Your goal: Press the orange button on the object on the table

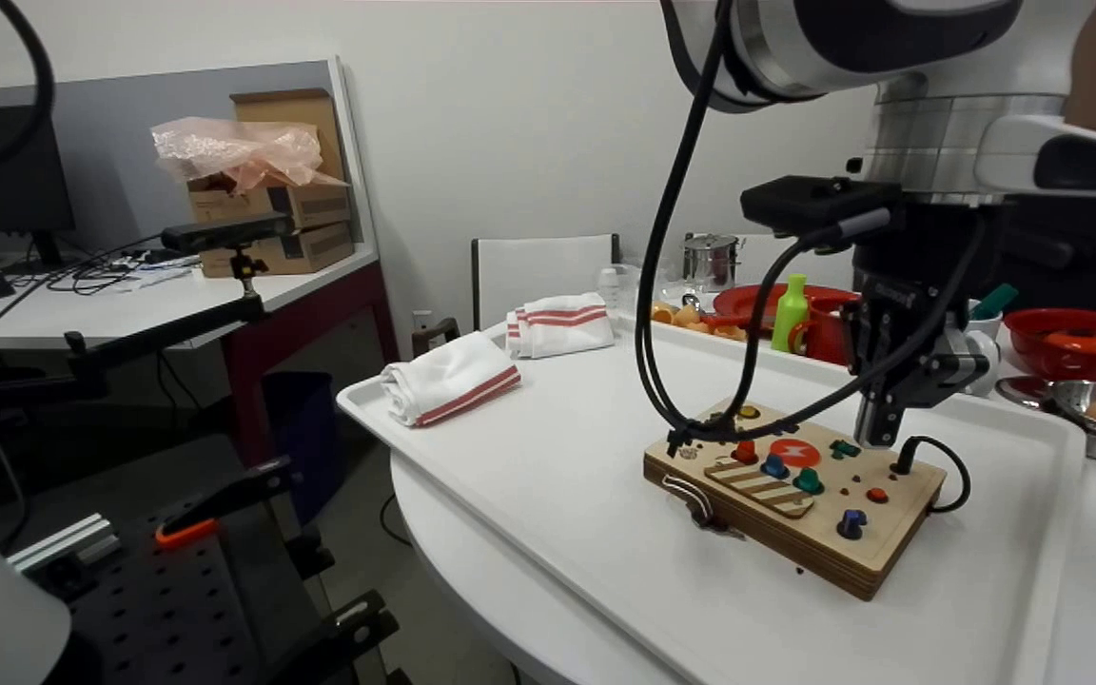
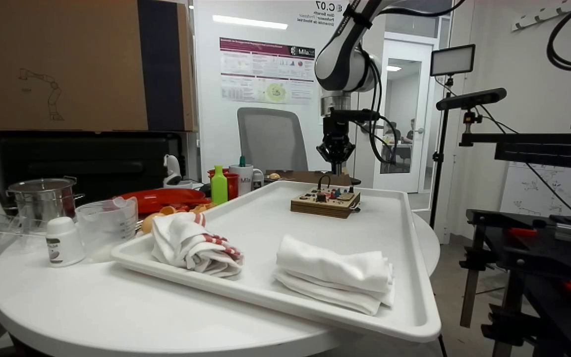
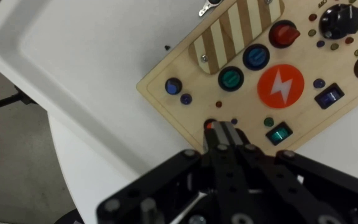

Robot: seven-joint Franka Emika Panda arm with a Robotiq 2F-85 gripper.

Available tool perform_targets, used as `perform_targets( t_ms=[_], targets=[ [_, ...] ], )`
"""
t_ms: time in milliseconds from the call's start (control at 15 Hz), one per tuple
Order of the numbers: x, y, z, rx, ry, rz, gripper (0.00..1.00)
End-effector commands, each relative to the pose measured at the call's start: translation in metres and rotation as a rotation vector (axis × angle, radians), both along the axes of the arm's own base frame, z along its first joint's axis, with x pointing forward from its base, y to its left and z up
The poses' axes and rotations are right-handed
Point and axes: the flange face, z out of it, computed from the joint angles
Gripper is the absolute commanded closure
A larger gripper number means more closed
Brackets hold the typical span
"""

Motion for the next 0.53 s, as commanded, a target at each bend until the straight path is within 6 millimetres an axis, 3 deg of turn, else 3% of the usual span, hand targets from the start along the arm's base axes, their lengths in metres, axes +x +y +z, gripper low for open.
perform_targets(
  t_ms=[0, 467],
  targets=[
    [0.0101, -0.0136, -0.0100, -0.004, -0.009, -0.047, 1.00],
    [0.0165, -0.0227, -0.0194, -0.012, -0.012, -0.085, 1.00]
  ],
)
